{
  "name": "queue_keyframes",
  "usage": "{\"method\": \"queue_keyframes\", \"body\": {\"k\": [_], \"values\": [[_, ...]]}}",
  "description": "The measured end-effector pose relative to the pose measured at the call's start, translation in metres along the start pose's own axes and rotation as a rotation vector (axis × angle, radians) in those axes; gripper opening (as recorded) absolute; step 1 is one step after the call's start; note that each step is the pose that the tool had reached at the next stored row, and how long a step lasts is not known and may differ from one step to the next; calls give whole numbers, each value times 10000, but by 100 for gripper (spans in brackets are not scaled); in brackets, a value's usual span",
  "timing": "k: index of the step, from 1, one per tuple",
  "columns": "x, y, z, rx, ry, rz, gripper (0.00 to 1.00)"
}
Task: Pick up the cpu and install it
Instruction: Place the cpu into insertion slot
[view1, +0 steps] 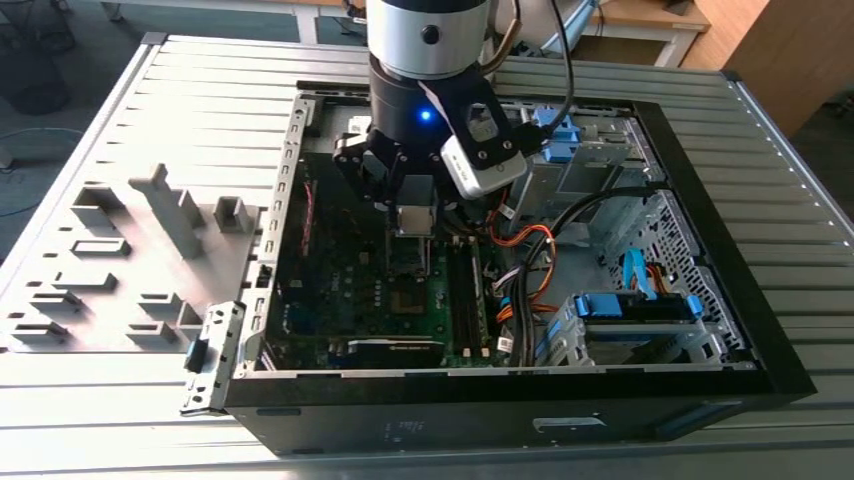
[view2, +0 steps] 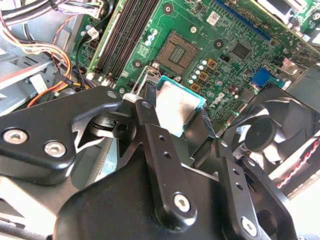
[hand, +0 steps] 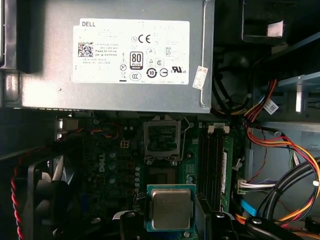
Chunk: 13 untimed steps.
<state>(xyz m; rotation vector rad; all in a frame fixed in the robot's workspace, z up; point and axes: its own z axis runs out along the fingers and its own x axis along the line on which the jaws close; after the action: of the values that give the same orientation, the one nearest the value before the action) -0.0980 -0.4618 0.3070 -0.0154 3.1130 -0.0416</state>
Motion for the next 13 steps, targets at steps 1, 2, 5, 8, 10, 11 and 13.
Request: {"method": "queue_keyframes", "body": {"k": [1,2,5,8,10,11,13], "values": [[0,0,11,5,0,0,47],[3,1,23,27,0,1,47],[4,2,56,104,2,-3,47],[4,2,57,103,2,-3,47],[5,2,60,102,1,-3,47],[6,2,66,99,-2,-2,47],[9,2,78,108,0,-3,47]]}}
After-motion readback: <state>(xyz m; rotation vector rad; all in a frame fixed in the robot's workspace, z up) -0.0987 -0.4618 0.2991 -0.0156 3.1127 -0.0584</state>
